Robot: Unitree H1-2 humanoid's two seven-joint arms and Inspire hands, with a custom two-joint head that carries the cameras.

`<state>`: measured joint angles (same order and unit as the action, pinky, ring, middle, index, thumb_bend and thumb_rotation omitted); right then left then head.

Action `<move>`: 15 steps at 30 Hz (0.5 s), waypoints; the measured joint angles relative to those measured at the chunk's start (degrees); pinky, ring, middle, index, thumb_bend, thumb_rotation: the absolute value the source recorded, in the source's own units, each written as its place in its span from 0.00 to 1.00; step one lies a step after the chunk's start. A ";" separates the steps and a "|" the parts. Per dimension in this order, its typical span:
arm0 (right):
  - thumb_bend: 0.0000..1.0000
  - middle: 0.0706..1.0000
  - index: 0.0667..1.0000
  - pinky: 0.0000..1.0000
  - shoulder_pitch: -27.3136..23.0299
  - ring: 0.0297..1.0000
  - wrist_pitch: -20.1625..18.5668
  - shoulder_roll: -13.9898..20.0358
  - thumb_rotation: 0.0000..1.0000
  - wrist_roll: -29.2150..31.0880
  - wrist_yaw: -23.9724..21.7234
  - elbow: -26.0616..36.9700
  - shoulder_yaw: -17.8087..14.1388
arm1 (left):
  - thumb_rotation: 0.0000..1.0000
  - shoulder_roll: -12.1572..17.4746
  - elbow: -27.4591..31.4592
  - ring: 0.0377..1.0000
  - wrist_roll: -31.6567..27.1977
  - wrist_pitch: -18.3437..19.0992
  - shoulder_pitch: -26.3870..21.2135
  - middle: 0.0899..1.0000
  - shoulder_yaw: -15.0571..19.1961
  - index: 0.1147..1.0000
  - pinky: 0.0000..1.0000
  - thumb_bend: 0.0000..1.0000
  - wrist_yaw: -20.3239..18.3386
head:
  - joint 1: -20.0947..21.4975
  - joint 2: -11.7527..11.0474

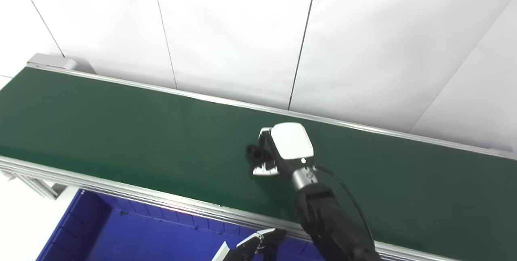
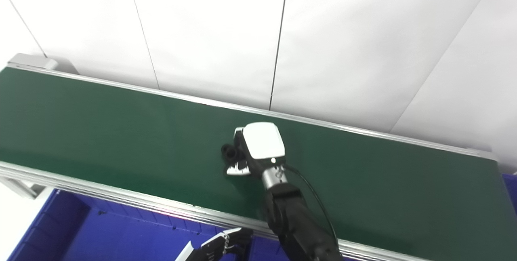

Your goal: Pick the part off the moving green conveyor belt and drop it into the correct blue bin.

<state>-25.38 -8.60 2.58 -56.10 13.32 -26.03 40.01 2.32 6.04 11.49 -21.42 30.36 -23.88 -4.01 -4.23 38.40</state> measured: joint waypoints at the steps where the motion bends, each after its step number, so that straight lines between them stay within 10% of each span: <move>1: 0.50 0.14 0.44 0.07 1.06 0.10 0.01 0.79 0.14 -0.03 -0.60 2.23 -0.11 | 0.56 0.01 0.00 0.82 -0.50 0.01 -0.01 0.80 -0.04 0.79 0.79 0.86 -0.11 | 0.01 0.00; 15: 0.51 0.17 0.45 0.09 7.57 0.12 -1.49 3.70 0.14 -3.81 -13.68 27.68 -2.31 | 0.67 1.97 1.21 0.81 -5.46 1.27 -0.78 0.80 1.12 0.80 0.79 0.86 -2.56 | 11.33 3.78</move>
<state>-17.80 -10.09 6.27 -59.91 -0.36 1.64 37.70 4.29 7.25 6.03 -20.14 29.58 -22.76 -6.57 7.10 42.18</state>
